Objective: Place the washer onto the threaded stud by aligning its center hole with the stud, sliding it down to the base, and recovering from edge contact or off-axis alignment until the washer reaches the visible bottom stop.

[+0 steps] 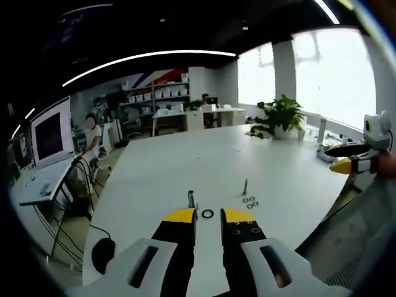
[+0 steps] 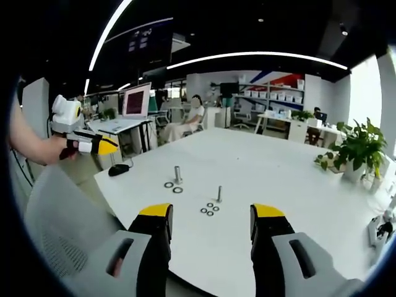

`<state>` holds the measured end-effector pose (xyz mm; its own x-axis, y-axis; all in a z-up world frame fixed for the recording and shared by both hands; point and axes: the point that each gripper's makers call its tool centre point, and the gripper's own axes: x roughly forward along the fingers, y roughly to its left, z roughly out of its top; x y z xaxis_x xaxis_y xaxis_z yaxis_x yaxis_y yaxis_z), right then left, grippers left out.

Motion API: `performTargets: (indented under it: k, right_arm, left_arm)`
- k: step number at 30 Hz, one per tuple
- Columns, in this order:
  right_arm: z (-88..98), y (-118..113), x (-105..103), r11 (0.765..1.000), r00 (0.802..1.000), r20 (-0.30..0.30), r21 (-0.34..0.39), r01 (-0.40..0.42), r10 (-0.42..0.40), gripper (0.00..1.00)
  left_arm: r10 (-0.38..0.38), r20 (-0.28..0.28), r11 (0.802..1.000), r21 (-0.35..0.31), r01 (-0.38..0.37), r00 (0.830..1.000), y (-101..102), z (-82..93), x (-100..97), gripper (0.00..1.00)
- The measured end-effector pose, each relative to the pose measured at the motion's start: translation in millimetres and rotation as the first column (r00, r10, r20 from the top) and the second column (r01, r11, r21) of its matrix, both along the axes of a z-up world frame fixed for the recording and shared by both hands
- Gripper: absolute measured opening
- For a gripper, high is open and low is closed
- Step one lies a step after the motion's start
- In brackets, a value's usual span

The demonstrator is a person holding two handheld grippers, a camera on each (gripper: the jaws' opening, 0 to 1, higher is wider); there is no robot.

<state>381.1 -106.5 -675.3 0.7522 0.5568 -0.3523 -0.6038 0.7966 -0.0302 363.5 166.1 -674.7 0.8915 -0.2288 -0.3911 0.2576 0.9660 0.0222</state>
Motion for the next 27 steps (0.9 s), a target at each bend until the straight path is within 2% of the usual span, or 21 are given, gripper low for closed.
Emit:
performTargets:
  k: [7, 14, 23, 24, 26, 27]
  right_arm:
    - [2.3, -1, 0, 1.000, 1.000, 0.012, 0.005, 0.004, -0.004, 0.52]
    - [0.5, 1, 0, 1.000, 1.000, -0.003, 0.006, -0.006, 0.007, 0.52]
    - [4.3, -1, 0, 1.000, 1.000, 0.018, 0.014, -0.007, 0.006, 0.52]
    - [4.2, -1, 0, 1.000, 1.000, 0.018, 0.015, -0.007, 0.006, 0.52]
    - [3.2, -1, 1, 1.000, 1.000, 0.012, 0.014, -0.010, 0.010, 0.52]
    - [3.1, -1, 2, 1.000, 1.000, 0.011, 0.014, -0.012, 0.012, 0.52]
  left_arm:
    - [-0.022, -0.010, 1.000, 0.021, 0.022, 1.000, -4, -3.2, -1.7, 0.13]
    - [-0.030, -0.029, 0.999, 0.021, 0.030, 0.999, -6, -6.3, 0.8, 0.13]
    - [-0.063, -0.062, 0.995, 0.069, 0.067, 0.996, -15, -12.8, -0.4, 0.12]
    - [-0.065, -0.058, 0.995, 0.069, 0.069, 0.996, -15, -11.3, -0.4, 0.12]
    - [-0.069, -0.014, 0.996, 0.048, 0.070, 0.998, -17, -2.1, 2.8, 0.13]
    - [-0.068, -0.024, 0.996, 0.049, 0.069, 0.997, -16, -4.3, 4.0, 0.13]
